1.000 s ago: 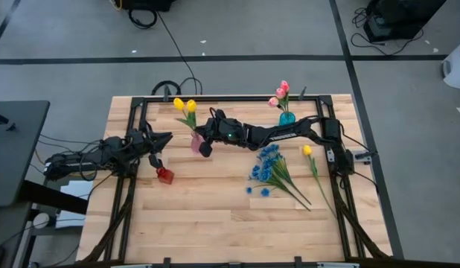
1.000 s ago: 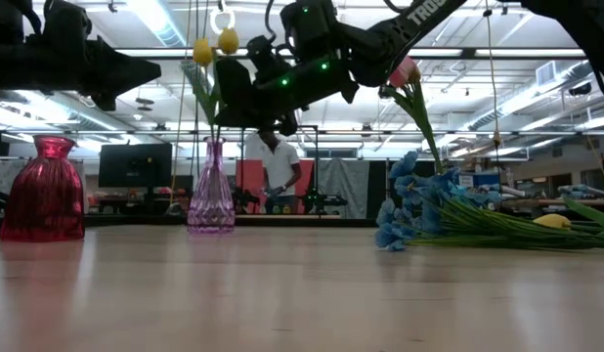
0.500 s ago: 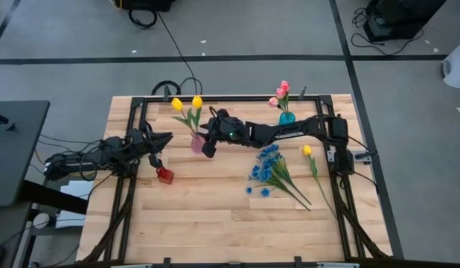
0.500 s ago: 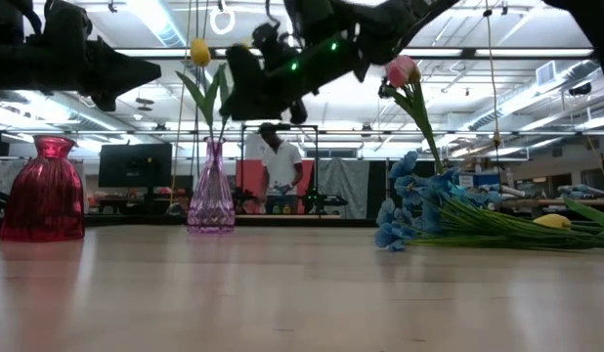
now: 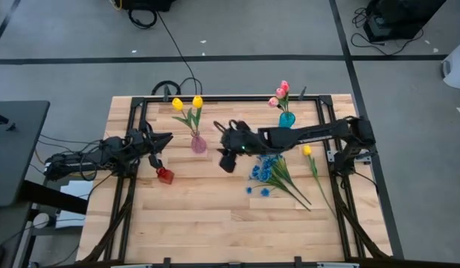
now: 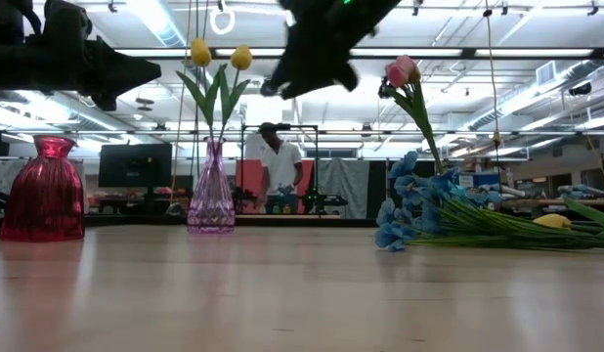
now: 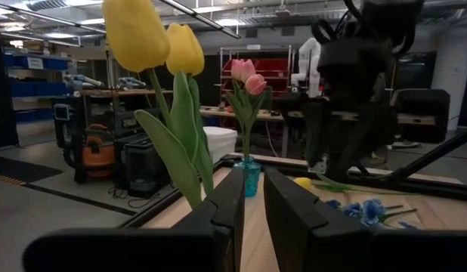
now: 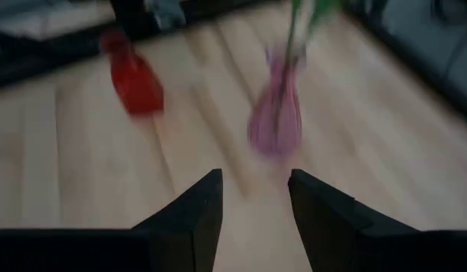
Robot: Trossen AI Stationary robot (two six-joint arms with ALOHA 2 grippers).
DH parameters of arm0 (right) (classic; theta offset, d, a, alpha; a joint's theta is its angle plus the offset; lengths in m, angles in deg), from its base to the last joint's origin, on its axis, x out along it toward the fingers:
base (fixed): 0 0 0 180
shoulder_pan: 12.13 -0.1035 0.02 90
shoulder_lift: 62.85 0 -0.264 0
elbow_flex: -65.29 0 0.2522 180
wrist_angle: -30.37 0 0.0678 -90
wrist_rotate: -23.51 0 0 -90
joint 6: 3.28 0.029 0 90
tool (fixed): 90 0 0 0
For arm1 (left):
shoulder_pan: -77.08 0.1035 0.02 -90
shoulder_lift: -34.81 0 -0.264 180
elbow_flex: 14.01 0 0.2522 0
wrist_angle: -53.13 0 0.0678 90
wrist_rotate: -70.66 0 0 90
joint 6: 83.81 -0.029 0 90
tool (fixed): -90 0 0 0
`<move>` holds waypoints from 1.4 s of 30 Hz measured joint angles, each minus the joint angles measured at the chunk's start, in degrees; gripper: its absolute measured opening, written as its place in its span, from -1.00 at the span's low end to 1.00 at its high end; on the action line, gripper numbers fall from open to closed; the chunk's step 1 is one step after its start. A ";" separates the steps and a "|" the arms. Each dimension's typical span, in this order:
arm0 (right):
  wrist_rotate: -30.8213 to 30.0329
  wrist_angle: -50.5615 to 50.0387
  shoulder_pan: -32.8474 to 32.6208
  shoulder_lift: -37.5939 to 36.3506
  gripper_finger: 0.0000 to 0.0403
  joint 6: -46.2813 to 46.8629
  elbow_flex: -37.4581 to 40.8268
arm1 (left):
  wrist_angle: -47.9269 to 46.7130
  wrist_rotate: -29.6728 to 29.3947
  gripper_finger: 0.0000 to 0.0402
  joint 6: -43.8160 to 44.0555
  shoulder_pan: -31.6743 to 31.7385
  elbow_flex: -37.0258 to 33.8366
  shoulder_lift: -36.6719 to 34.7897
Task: Sort flowers into vase by color
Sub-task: Put the yellow flower into the pink vase
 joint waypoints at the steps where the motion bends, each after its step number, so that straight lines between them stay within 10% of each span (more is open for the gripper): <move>1: 0.06 -3.33 -0.73 -0.76 -0.18 2.21 0.00 | 0.00 0.23 -0.72 0.00 -0.02 0.00 0.00; 15: 9.03 -63.46 -6.80 -5.06 -0.18 35.71 2.17 | 0.04 0.66 -0.72 0.35 0.00 0.00 0.01; 30: 34.42 -54.43 -4.77 -14.21 -0.38 46.69 34.18 | 0.17 0.66 -0.72 0.39 0.00 0.00 0.01; 42: 33.98 -48.05 -2.49 -14.66 -0.49 46.24 41.22 | 0.20 0.66 -0.72 0.42 -0.01 0.00 0.01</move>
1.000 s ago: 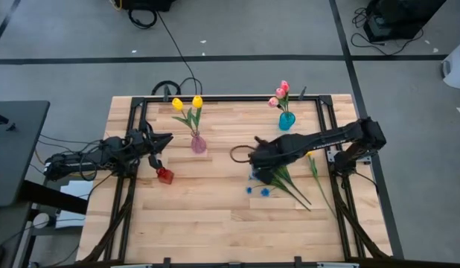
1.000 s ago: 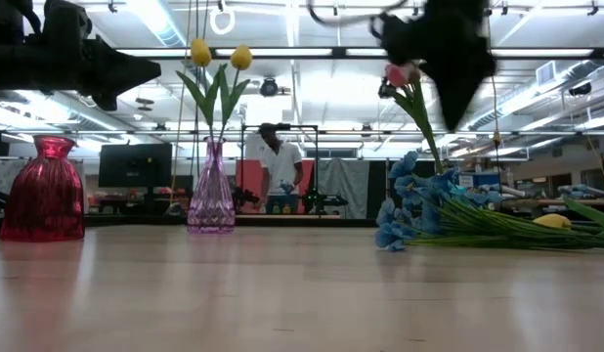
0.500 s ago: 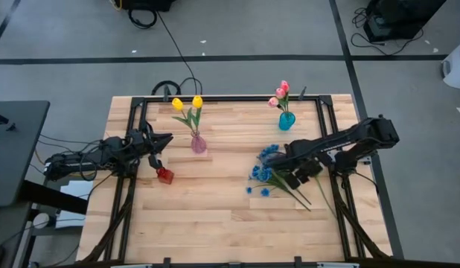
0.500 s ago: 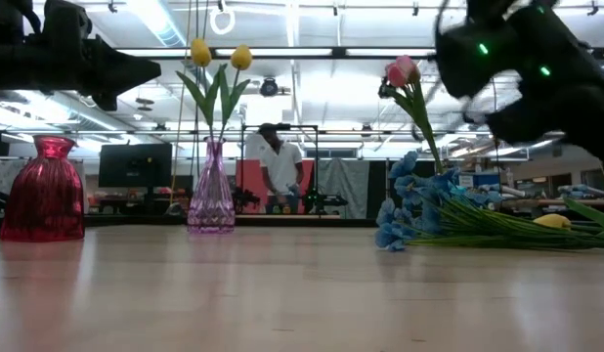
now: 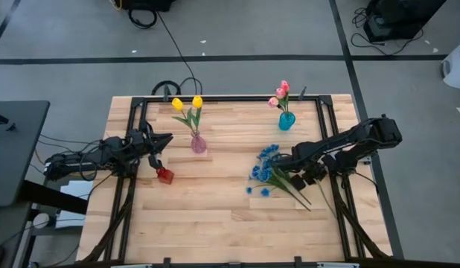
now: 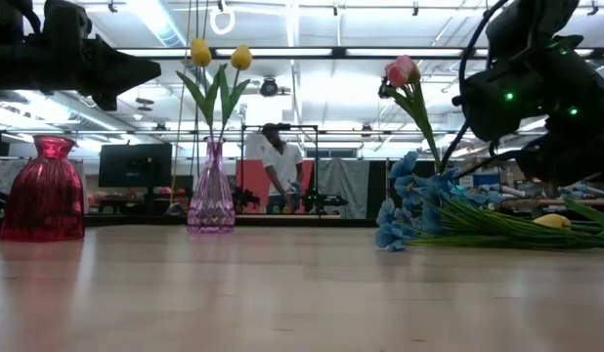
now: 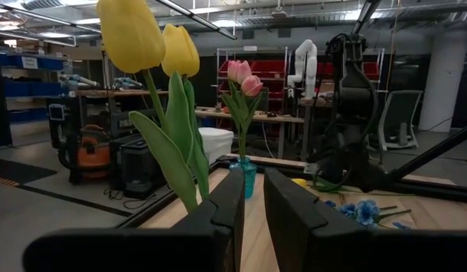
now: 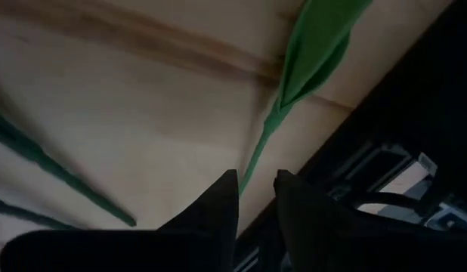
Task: Sort flowers into vase by color
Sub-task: Put the yellow flower into the pink vase
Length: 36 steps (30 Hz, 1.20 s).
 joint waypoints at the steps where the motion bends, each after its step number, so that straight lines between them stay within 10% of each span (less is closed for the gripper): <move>1: -0.22 0.04 0.14 0.06 -0.49 0.31 0.00 | 0.01 0.00 -0.72 0.00 -0.01 0.00 -0.01; 22: -3.53 0.51 0.81 13.07 -0.53 5.93 -0.91 | 0.02 -0.02 -0.72 -0.26 -0.01 0.00 0.01; 36: -5.50 8.44 -0.42 8.48 -0.55 3.06 -6.51 | -0.05 -0.02 -0.72 -0.39 -0.01 0.00 -0.01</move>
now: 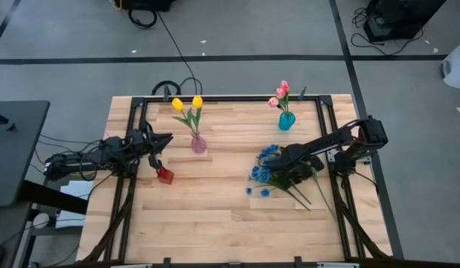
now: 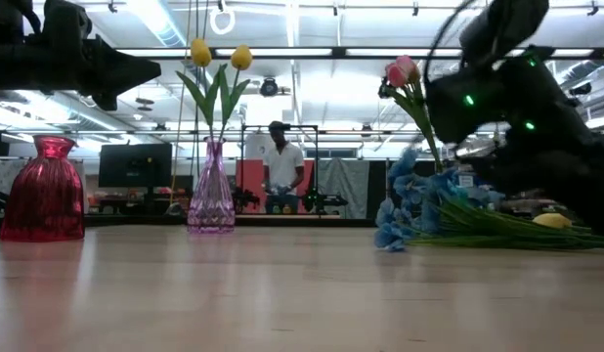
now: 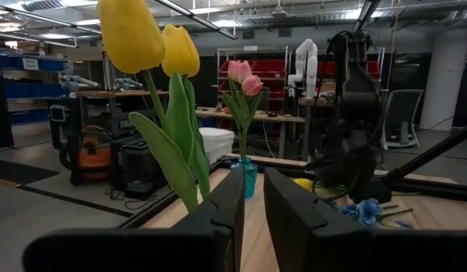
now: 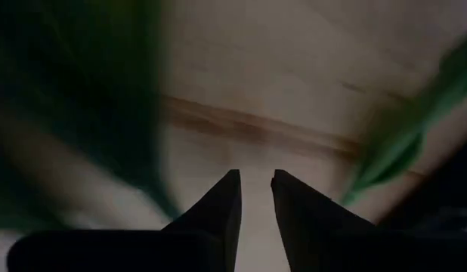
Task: Sort flowers into vase by color
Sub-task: Put the yellow flower into the pink vase
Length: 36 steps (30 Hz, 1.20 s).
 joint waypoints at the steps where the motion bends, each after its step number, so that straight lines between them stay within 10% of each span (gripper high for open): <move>1: -1.01 -0.19 -0.20 -0.17 -0.55 0.12 -1.05 | -0.04 0.00 -0.72 0.00 0.02 0.00 0.02; 11: -5.19 -20.80 -1.15 -0.13 -0.59 8.03 -2.71 | 0.01 0.00 -0.72 -0.04 0.00 0.00 0.01; 36: -1.37 -1.84 -1.92 -0.04 -0.59 4.76 4.05 | 0.09 0.00 -0.72 -0.02 0.00 0.00 0.02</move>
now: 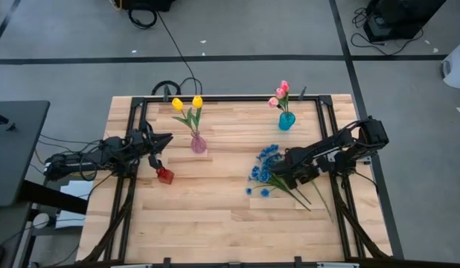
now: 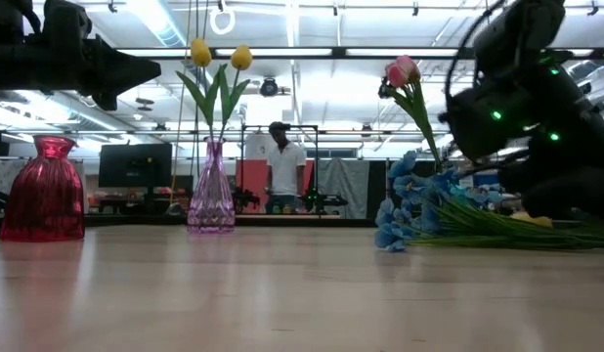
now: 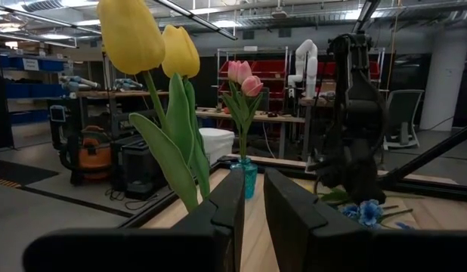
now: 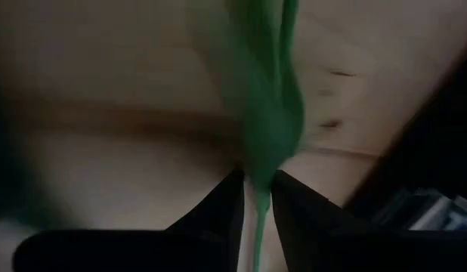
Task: Sort flowers into vase by color
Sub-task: Put the yellow flower into the pink vase
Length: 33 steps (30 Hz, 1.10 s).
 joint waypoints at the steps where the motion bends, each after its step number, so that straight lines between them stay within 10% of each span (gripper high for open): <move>1: 0.39 0.77 -0.22 0.01 -0.59 -0.74 -0.80 | 0.00 0.00 -0.72 -0.01 0.01 0.00 -0.01; 33: 7.03 8.47 -6.53 -0.33 -0.59 7.75 -0.29 | -0.08 0.00 -0.72 0.16 0.00 0.00 0.00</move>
